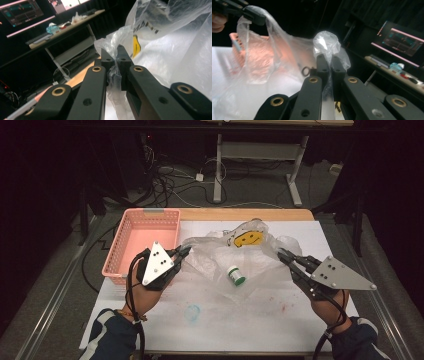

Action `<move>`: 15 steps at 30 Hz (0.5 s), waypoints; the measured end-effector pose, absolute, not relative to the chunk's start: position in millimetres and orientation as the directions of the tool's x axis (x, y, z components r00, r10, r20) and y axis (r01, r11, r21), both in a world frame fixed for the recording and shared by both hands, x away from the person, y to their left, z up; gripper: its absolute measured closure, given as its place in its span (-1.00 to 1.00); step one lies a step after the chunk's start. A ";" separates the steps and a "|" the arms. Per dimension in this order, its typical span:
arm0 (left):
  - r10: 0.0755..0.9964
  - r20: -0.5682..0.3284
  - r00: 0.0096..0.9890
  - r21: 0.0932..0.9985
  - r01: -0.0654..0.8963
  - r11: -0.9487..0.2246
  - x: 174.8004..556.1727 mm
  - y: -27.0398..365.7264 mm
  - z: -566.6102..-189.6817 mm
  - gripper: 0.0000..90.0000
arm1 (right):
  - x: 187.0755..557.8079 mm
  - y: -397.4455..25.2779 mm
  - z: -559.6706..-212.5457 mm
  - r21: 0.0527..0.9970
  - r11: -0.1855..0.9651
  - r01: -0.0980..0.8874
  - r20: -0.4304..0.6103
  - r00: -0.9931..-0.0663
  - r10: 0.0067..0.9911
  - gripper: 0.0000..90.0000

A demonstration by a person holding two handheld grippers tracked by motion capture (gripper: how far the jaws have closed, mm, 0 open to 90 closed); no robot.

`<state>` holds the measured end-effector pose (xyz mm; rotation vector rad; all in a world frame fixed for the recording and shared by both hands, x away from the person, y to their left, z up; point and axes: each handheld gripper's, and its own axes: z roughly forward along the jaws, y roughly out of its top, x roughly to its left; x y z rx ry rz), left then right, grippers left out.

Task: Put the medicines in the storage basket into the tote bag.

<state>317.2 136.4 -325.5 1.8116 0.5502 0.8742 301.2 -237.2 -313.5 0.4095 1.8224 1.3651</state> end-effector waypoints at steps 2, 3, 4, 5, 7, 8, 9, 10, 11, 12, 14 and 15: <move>0.714 0.306 0.629 0.928 -0.032 -0.370 322.4 133.4 -320.9 0.90 | 307.4 -234.9 -311.3 0.909 0.363 -0.206 -0.410 -0.610 0.678 1.00; 0.716 0.302 0.630 0.931 -0.033 -0.364 324.9 131.6 -318.7 0.90 | 311.0 -234.1 -310.0 0.910 0.359 -0.207 -0.407 -0.609 0.681 1.00; 0.720 0.306 0.623 0.931 -0.040 -0.362 327.0 129.3 -316.6 0.90 | 314.4 -233.1 -308.7 0.912 0.356 -0.205 -0.403 -0.608 0.684 1.00; 0.721 0.306 0.621 0.933 -0.047 -0.356 328.6 127.6 -314.2 0.90 | 317.3 -231.9 -307.2 0.911 0.355 -0.212 -0.408 -0.600 0.688 1.00; 0.721 0.308 0.621 0.936 -0.060 -0.348 330.4 124.0 -309.3 0.90 | 321.3 -230.6 -303.2 0.916 0.341 -0.213 -0.398 -0.600 0.694 1.00; 0.725 0.313 0.613 0.936 -0.070 -0.344 330.7 122.2 -306.9 0.90 | 322.5 -229.1 -301.6 0.915 0.342 -0.214 -0.399 -0.599 0.694 1.00; 0.727 0.304 0.616 0.941 -0.076 -0.330 330.8 121.1 -304.4 0.90 | 323.3 -227.8 -300.2 0.911 0.349 -0.221 -0.410 -0.589 0.697 1.00; 0.726 0.303 0.617 0.943 -0.083 -0.323 330.7 120.1 -301.9 0.90 | 324.1 -227.3 -298.9 0.913 0.342 -0.224 -0.407 -0.588 0.699 1.00; 0.728 0.310 0.612 0.942 -0.093 -0.322 329.9 119.0 -299.7 0.90 | 324.9 -227.0 -297.4 0.915 0.335 -0.223 -0.401 -0.591 0.700 1.00; 0.729 0.309 0.611 0.943 -0.100 -0.317 328.9 117.9 -297.6 0.90 | 325.2 -226.4 -296.1 0.915 0.336 -0.226 -0.403 -0.588 0.702 1.00; 0.730 0.314 0.607 0.944 -0.118 -0.309 325.3 117.5 -293.1 0.90 | 323.6 -226.3 -293.3 0.919 0.321 -0.230 -0.394 -0.589 0.705 1.00; 0.730 0.315 0.607 0.944 -0.124 -0.305 323.2 117.6 -290.7 0.90 | 321.7 -225.8 -291.6 0.917 0.321 -0.235 -0.398 -0.586 0.706 1.00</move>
